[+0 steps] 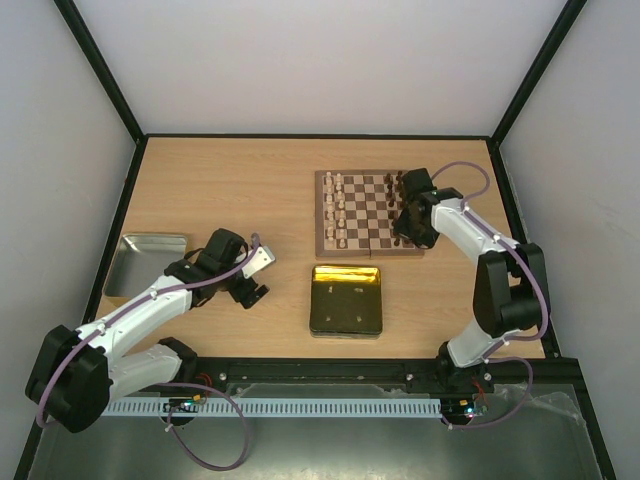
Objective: Set up the chess pieces on the board
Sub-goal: Place the chess piece on the chessboard.
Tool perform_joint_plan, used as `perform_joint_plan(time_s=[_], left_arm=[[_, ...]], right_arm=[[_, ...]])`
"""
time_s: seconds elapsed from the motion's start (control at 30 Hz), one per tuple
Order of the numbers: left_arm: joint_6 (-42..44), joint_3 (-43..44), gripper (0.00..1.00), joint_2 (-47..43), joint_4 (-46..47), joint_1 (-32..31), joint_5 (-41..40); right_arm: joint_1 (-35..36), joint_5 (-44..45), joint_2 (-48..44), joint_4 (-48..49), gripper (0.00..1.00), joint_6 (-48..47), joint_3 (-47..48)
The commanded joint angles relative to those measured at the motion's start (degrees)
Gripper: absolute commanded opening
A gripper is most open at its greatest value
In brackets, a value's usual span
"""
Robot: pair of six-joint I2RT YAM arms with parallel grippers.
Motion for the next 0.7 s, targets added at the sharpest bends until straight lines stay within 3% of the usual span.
perform_joint_plan(time_s=[0.0, 0.67], left_arm=[[-0.73, -0.63, 0.99, -0.73, 0.18, -0.26, -0.15], [-0.77, -0.68, 0.99, -0.73, 0.25, -0.28, -0.24]], right_arm=[[-1.23, 0.82, 1.12, 0.29, 0.02, -1.13, 1.89], [-2.16, 0.09, 4.01, 1.19, 0.04, -2.10, 2.64]])
